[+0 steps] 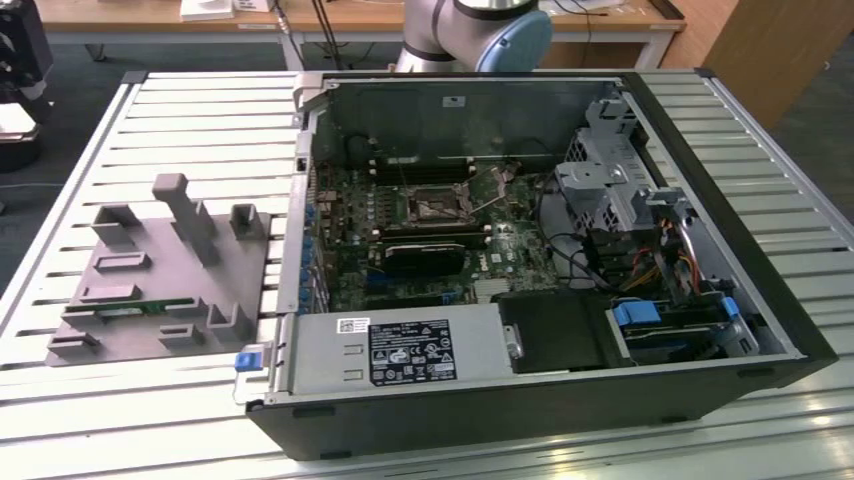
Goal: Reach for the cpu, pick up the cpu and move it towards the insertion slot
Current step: 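Pick up the cpu and move it towards the insertion slot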
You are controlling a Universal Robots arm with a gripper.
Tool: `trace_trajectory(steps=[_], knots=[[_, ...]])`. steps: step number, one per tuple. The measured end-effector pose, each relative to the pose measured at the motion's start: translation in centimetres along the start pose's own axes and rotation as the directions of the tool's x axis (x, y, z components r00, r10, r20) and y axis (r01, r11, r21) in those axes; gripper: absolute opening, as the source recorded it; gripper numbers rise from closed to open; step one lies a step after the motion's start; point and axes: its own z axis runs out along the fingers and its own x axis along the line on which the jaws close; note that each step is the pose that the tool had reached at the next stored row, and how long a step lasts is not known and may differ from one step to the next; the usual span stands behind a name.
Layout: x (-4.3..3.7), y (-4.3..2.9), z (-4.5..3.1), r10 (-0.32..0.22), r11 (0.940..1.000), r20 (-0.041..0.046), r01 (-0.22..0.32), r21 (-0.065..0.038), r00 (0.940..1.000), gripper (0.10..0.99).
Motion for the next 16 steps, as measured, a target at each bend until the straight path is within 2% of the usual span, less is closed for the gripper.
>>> trace_trajectory(steps=[6, 16], knots=[[-0.79, -0.01, -0.04, 0.006, 1.0, 0.0002, -0.006, 0.0, 1.0, 0.533], [-2.79, -0.08, 0.02, 0.013, 0.9999, -0.0001, -0.013, 0.0, 0.9999, 0.533]])
